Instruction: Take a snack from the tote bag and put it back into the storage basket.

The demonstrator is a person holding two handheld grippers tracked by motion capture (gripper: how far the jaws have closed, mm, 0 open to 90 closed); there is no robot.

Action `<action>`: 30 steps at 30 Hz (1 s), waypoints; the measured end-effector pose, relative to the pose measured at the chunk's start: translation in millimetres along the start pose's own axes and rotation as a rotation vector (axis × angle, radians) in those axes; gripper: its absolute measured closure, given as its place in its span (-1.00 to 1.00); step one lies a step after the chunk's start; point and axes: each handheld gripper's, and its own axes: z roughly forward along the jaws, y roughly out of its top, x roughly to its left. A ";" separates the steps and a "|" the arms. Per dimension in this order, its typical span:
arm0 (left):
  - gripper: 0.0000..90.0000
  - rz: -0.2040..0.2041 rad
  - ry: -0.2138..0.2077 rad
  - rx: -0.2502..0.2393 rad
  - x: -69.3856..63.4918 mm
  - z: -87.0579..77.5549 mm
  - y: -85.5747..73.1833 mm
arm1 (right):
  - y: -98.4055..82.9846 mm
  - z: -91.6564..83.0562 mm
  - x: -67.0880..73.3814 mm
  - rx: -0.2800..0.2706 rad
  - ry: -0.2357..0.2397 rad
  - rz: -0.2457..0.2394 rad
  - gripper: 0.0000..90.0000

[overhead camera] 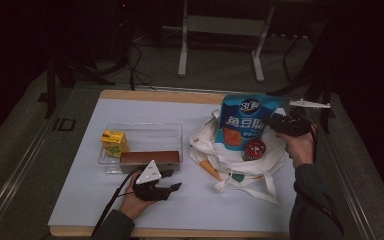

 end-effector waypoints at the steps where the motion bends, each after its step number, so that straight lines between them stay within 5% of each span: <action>1: -0.04 0.006 0.000 0.001 -0.2 0.1 0.0 | 1.2 1.3 -0.3 -0.002 0.001 0.005 0.00; 9: -0.04 0.023 0.006 0.005 -2.1 0.3 0.0 | 7.0 20.4 1.3 -0.006 0.050 0.023 0.05; 19: -0.05 0.020 0.000 0.014 -1.8 1.3 0.3 | 9.8 26.2 3.2 -0.090 0.106 0.056 0.02; 25: -0.05 0.019 -0.004 0.023 -1.3 2.0 0.7 | 6.9 25.3 1.3 -0.126 0.192 0.082 0.50; 30: -0.05 0.020 -0.003 0.027 -1.6 2.7 0.8 | 8.4 24.5 4.0 -0.116 0.211 0.074 0.77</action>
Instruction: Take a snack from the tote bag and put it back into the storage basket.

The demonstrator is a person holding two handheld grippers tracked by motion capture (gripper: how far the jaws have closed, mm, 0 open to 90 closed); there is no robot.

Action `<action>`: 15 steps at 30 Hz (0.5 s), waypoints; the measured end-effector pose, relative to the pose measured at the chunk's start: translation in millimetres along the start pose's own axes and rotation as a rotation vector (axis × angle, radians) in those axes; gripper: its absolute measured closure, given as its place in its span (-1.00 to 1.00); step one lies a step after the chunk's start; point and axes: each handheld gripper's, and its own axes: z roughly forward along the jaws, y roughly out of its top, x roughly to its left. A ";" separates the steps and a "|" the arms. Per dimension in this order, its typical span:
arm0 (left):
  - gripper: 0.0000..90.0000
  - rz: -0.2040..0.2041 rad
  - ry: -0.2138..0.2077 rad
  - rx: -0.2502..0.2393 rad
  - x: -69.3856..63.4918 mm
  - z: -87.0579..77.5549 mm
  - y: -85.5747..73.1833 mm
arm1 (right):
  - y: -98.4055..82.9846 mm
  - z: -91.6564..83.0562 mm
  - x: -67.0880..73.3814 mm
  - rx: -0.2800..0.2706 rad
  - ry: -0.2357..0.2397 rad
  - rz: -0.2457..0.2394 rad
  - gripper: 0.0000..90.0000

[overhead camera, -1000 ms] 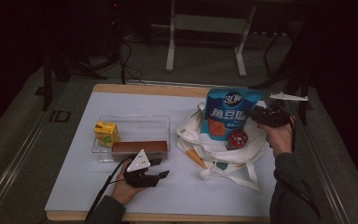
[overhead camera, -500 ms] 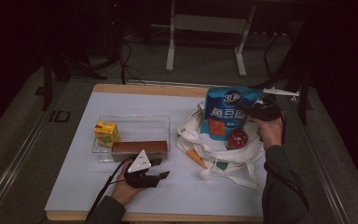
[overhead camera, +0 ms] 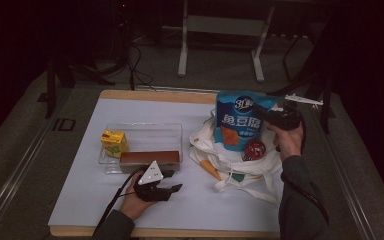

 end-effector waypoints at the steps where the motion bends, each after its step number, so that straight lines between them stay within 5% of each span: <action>1: -0.05 0.001 0.000 0.000 -0.1 0.0 0.0 | 0.5 0.0 0.8 0.003 0.003 0.004 0.81; 15: -0.05 -0.002 -0.003 0.010 0.5 0.9 0.4 | 8.4 1.8 8.7 0.056 0.046 0.080 0.99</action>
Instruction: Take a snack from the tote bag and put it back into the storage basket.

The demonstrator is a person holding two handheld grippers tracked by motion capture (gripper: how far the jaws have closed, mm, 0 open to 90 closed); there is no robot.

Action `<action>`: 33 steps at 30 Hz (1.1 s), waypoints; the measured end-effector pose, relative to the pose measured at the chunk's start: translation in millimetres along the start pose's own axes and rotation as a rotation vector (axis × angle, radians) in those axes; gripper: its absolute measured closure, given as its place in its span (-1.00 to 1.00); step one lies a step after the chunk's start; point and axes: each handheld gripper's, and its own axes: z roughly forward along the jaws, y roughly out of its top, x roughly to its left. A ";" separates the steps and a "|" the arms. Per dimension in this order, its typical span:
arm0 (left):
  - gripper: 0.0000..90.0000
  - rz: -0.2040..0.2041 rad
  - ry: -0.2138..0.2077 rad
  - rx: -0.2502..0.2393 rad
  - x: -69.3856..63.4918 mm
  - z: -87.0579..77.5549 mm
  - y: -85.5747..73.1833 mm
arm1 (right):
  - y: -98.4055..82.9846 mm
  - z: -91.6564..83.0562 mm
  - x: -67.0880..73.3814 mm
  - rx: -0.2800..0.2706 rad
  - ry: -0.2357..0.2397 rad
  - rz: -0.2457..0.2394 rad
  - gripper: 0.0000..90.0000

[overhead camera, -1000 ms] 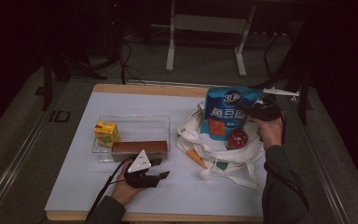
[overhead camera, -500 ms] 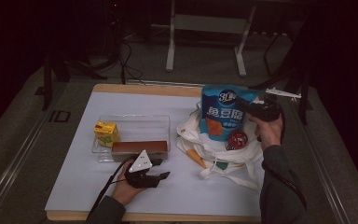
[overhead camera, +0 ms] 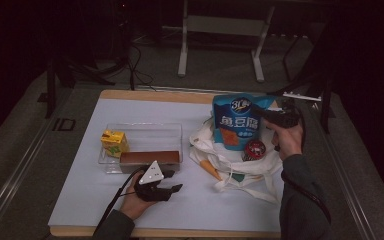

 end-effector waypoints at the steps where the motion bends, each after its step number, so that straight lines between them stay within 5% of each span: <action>1: -0.05 0.000 -0.001 0.000 0.0 0.0 0.0 | 0.4 0.3 0.5 0.003 0.007 0.006 0.99; 33: -0.05 -0.007 -0.009 0.009 0.6 1.1 0.4 | 33.6 -21.8 31.3 -0.010 0.030 -0.029 0.99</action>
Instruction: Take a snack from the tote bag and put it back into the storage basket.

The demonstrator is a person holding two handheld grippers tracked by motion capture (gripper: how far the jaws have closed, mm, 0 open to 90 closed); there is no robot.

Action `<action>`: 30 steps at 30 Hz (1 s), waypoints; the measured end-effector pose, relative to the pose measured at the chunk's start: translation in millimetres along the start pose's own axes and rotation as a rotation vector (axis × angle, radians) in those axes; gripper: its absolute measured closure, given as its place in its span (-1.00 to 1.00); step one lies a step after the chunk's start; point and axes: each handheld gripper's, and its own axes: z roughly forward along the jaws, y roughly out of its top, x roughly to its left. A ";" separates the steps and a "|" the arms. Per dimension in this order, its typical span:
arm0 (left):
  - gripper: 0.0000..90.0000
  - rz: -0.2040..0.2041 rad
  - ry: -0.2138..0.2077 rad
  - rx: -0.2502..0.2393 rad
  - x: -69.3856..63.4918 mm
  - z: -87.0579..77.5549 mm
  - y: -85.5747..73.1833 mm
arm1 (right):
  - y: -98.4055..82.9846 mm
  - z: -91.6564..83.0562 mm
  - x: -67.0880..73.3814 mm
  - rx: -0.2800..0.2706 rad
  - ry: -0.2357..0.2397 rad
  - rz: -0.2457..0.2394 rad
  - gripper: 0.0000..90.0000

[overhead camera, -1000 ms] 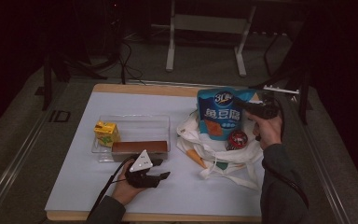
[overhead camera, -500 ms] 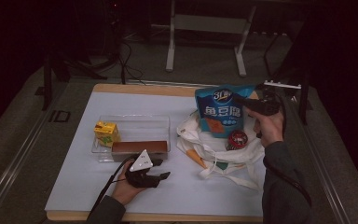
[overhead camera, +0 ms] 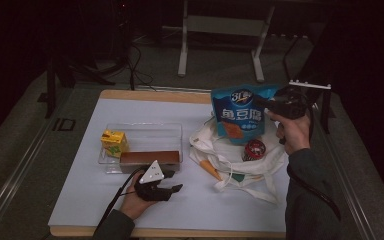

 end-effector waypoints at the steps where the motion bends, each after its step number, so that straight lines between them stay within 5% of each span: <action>1: -0.05 0.000 0.000 0.000 0.0 0.0 0.0 | 0.0 0.0 0.0 0.000 0.000 0.000 0.99; 30: -0.05 -0.002 -0.002 0.001 0.4 0.1 0.0 | 13.6 -11.5 19.5 -0.005 0.022 0.010 0.99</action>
